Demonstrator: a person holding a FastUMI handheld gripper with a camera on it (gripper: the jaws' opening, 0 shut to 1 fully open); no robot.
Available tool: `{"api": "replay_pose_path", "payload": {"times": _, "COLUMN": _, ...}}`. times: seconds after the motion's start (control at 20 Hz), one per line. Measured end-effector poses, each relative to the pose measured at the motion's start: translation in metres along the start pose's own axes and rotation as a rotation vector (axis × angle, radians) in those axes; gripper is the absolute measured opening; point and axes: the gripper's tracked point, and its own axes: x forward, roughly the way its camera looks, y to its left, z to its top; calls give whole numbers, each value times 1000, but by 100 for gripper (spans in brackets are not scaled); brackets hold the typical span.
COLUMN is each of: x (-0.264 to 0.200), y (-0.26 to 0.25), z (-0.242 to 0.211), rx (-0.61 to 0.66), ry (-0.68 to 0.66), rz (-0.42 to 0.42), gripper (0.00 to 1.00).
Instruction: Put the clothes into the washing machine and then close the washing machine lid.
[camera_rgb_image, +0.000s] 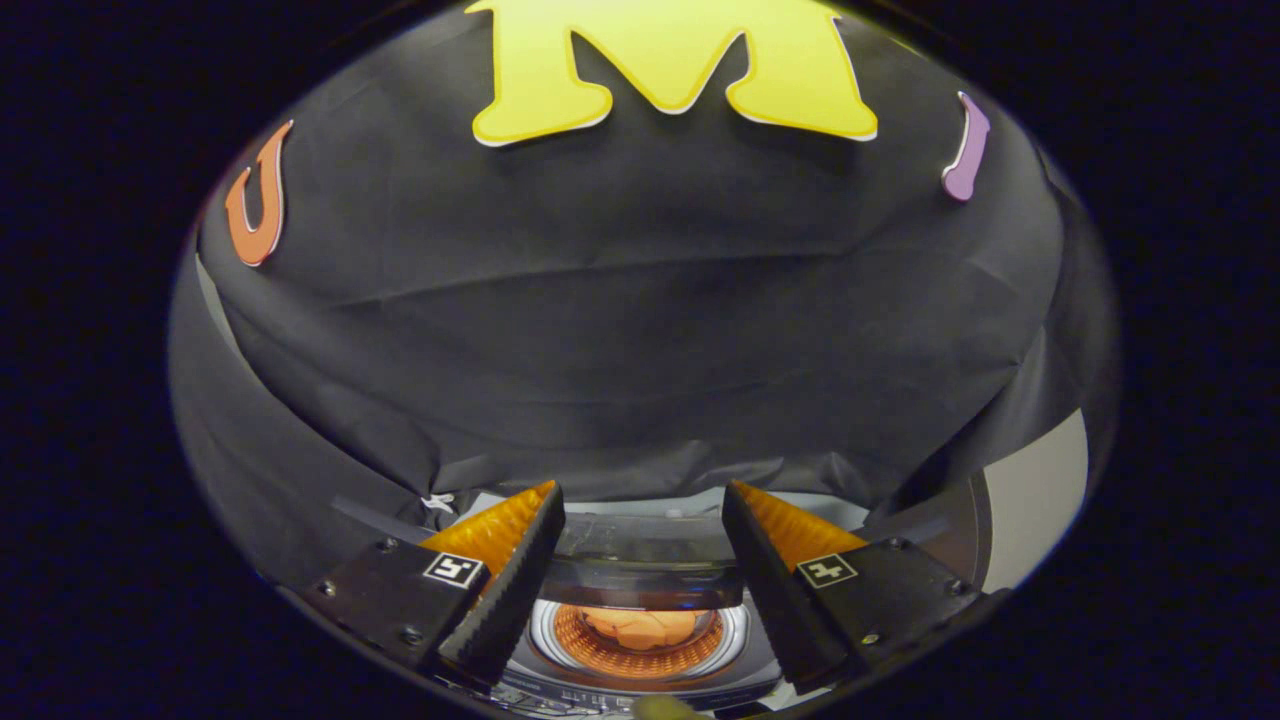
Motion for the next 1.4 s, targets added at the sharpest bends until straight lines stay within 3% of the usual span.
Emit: {"api": "replay_pose_path", "payload": {"times": 1.4, "x": -44, "y": 0, "z": -56, "rx": -29, "ry": -47, "rz": -7, "gripper": 99}}
